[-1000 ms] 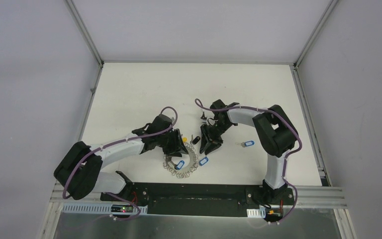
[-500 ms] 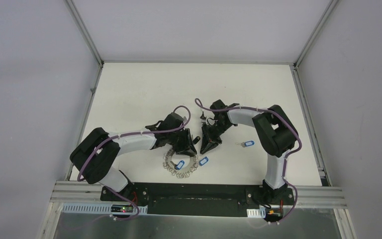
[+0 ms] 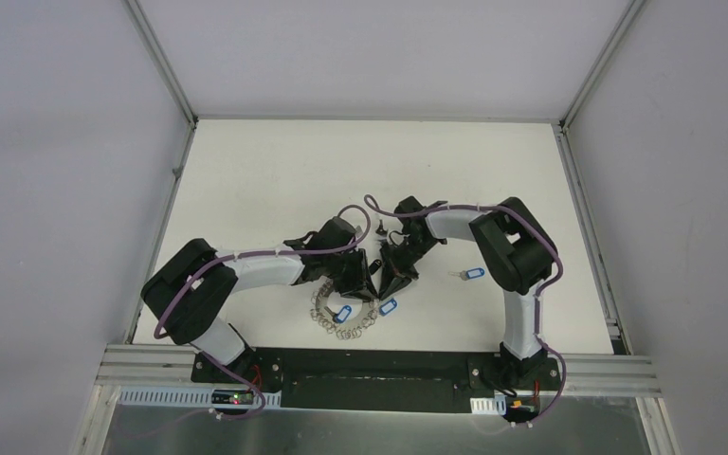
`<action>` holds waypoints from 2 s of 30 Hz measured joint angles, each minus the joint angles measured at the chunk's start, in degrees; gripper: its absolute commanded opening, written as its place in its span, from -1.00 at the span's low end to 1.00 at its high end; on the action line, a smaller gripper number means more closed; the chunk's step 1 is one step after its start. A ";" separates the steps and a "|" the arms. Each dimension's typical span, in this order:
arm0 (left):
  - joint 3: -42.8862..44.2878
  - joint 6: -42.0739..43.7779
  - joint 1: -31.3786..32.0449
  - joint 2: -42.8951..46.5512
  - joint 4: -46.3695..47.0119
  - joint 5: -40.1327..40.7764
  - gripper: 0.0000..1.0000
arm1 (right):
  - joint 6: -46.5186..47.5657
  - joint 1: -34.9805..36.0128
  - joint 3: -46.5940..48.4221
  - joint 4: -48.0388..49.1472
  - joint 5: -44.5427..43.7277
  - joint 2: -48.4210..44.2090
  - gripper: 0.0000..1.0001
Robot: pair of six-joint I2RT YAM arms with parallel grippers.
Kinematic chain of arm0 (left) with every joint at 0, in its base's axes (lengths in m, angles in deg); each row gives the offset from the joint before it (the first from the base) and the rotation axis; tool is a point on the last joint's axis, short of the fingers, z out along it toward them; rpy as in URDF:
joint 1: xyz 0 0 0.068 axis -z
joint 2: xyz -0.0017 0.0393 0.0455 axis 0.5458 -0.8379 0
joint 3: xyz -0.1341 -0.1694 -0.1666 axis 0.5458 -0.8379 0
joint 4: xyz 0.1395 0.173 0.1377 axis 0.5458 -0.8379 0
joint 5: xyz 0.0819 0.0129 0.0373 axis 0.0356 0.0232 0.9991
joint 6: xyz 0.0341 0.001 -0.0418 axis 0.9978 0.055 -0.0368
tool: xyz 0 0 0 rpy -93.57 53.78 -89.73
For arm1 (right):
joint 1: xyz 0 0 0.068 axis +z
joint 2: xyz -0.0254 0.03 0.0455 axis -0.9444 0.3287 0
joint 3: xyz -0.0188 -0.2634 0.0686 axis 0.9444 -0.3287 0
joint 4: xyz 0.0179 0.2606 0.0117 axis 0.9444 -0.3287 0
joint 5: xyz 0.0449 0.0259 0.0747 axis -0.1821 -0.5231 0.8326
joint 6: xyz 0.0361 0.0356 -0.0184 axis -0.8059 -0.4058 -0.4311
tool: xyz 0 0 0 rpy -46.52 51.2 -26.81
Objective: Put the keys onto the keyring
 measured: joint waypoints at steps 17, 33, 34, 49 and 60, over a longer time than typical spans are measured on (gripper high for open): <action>1.18 -0.31 1.86 0.09 -3.58 1.62 -0.46 | 0.33 2.12 2.95 -0.98 -2.21 1.64 -0.93; 2.36 -2.95 5.05 -0.74 -5.73 3.28 -0.71 | 0.68 2.49 3.48 -2.19 -2.36 1.84 -0.96; 2.60 -3.04 5.09 -0.87 -6.21 3.52 -0.76 | 0.70 2.49 3.48 -2.19 -2.36 1.84 -0.95; 4.20 -2.84 5.25 0.37 -10.64 8.33 -1.00 | 0.66 2.49 4.00 -2.58 -4.42 1.77 -0.59; 3.80 1.03 5.25 14.21 -13.44 15.04 -1.00 | 1.11 -0.57 3.96 -1.66 -6.40 -9.40 0.03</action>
